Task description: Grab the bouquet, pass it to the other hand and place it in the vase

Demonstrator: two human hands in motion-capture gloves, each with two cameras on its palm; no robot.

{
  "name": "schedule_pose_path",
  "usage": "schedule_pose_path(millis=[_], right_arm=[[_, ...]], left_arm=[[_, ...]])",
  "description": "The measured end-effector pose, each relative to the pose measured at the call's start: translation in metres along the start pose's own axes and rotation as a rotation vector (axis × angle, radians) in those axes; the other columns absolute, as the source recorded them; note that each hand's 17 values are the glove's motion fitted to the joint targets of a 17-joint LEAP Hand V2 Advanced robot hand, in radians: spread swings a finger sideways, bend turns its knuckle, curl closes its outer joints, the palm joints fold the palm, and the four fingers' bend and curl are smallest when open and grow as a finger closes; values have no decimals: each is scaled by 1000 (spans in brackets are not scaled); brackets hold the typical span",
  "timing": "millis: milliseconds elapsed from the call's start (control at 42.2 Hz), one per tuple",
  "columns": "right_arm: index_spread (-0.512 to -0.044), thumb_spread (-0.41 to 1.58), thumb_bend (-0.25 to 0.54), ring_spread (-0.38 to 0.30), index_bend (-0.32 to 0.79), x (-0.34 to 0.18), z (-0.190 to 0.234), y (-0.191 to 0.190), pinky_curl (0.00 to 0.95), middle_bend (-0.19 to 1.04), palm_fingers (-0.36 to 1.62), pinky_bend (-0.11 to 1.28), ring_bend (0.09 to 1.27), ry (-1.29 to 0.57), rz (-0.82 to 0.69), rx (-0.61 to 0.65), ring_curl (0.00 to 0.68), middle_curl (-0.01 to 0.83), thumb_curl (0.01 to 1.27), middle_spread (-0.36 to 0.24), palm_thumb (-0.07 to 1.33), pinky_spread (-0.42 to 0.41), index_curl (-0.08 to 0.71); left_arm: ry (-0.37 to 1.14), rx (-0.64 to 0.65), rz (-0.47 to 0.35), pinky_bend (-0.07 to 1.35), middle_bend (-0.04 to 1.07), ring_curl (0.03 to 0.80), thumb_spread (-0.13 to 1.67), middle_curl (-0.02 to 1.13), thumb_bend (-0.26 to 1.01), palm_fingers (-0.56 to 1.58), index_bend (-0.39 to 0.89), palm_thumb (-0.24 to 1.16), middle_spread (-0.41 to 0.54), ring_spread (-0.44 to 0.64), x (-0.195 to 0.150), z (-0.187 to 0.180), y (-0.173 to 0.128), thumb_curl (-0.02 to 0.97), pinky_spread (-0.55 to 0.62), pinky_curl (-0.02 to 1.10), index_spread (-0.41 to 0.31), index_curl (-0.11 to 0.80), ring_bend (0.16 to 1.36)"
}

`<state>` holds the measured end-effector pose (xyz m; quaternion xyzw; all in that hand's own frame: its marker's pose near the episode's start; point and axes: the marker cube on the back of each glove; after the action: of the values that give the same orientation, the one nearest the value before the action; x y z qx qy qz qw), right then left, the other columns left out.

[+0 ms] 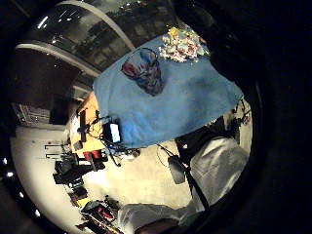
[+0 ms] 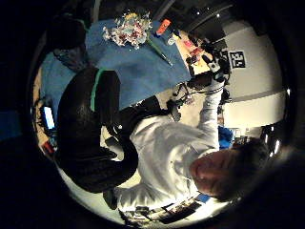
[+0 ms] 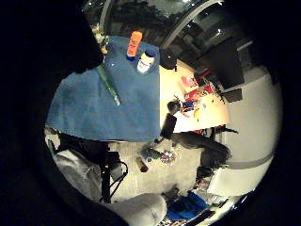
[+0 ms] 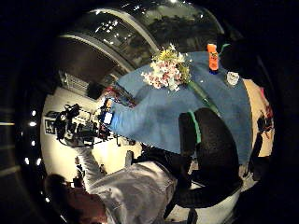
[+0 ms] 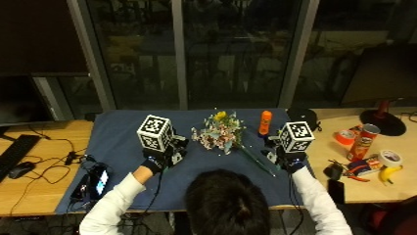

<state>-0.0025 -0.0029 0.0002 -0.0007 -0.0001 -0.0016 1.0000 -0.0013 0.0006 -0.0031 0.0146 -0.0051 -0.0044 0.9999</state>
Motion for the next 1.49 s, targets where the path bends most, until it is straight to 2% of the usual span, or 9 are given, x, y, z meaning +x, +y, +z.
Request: schedule_pose_path(millis=[190,403,426,450,711,853,971,1327,1493], right_arm=[[-231,825,333,-98,180,-9,1,-9,183,308,882,294,428,-58,1,0,232,193,162,-80,532,22,202],[-269,1059,249,-107,110,-14,17,-15,248,248,777,321,402,-88,-39,-107,280,251,205,-101,482,24,237],[-270,1077,278,-114,156,-14,17,-15,243,284,859,284,415,-86,-37,-112,292,270,221,-97,537,22,255],[-275,1085,228,-103,91,-14,17,-14,255,237,750,325,393,-82,-34,-115,279,258,211,-98,470,29,230],[-292,1152,128,-87,82,-6,13,-19,306,220,663,401,426,-31,56,-113,320,312,249,-77,441,45,207],[-263,1153,73,-78,136,6,15,-34,318,194,689,412,417,-38,133,-136,325,327,263,-73,425,54,225],[-230,1137,12,-67,73,20,22,-54,342,174,680,470,463,-62,213,-189,348,333,269,-53,382,56,214],[-189,1105,-10,-83,83,58,123,-116,384,163,652,605,544,-107,475,-381,388,344,319,-23,445,31,198],[-188,1102,-5,-79,117,46,160,-102,379,176,622,594,528,-169,530,-459,388,350,343,-23,506,36,212]], left_arm=[[1,21,-5,408,161,191,888,174,213,808,370,330,-57,-8,-6,15,-4,119,-85,221,-143,203,378],[57,-33,-6,376,136,241,1133,215,188,717,317,339,-40,14,-9,51,-25,176,-75,277,-149,273,364],[51,-26,-8,371,135,246,1149,220,184,701,315,340,-37,22,-9,53,-27,181,-73,283,-148,282,363],[41,-16,-11,365,136,251,1160,223,172,674,294,328,-29,30,-8,56,-30,183,-61,286,-142,282,369],[-143,38,-65,323,145,280,1211,238,77,498,173,263,55,110,1,75,-56,214,39,307,-74,308,412],[-120,18,-49,324,136,290,1206,236,32,440,168,243,87,145,10,78,-64,225,80,322,-65,324,430],[-95,29,-35,345,132,299,1197,233,-3,372,145,228,125,177,13,82,-69,230,115,337,-48,324,457],[-95,9,-17,447,166,326,1146,244,-24,244,105,205,197,228,16,98,-70,247,167,374,6,276,563],[-105,-37,-23,457,176,322,1137,256,-18,238,141,208,208,247,9,116,-67,253,187,375,1,275,574]])
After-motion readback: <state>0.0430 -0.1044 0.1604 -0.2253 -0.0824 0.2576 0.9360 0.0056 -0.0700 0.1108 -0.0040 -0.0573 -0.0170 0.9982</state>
